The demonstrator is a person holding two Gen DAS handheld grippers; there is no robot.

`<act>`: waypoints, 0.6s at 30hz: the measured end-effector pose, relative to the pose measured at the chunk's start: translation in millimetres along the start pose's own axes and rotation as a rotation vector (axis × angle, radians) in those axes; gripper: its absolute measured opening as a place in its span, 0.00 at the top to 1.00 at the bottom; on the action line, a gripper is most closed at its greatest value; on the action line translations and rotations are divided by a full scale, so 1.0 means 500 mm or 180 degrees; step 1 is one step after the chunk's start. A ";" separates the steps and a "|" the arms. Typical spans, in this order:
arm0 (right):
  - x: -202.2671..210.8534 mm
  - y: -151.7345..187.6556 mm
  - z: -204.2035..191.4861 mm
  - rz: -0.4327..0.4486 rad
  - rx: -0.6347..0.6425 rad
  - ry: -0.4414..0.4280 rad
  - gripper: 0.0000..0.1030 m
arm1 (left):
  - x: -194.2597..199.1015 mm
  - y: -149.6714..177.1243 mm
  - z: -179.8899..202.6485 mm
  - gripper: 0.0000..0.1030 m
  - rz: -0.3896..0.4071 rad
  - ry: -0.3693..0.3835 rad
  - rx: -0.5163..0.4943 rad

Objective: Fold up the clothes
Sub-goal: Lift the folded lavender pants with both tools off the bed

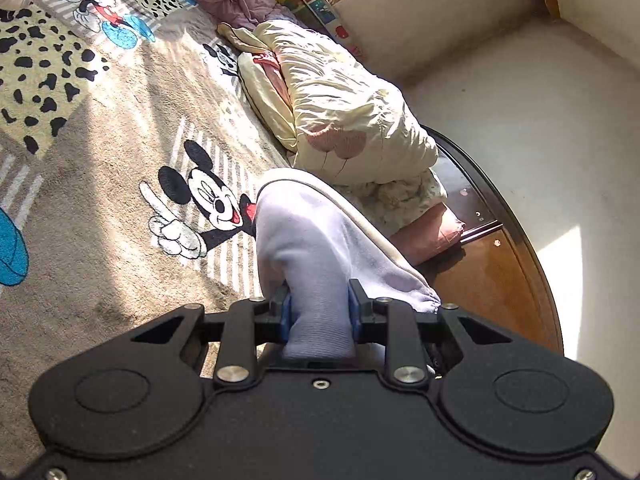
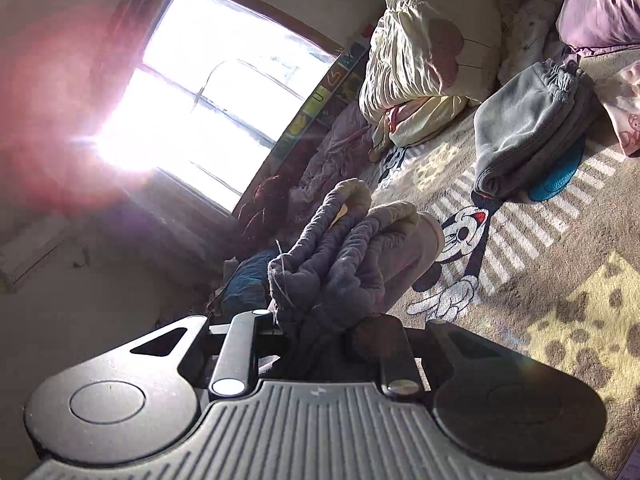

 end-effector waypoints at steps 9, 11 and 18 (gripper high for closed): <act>0.199 -0.209 0.151 0.0490 0.0180 0.0369 0.78 | -0.275 0.125 0.166 0.76 -0.0403 0.0297 -0.0414; 0.227 -0.243 0.198 0.0576 0.0306 0.0491 0.78 | -0.337 0.153 0.185 0.76 -0.0430 0.0315 -0.0559; 0.265 -0.349 0.320 0.0856 0.0642 0.0605 0.78 | -0.478 0.173 0.232 0.76 -0.0228 0.0629 -0.0716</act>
Point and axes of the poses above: each gripper's, at about its wrist camera, not at the fingertips, and x roughly against the way its jaws point, z to its right, y to its underside, the point moved 5 cm from there along -x, roughly the way its jaws point, and after that the axes turned 3 degrees about -x, right-handed, at the moved point
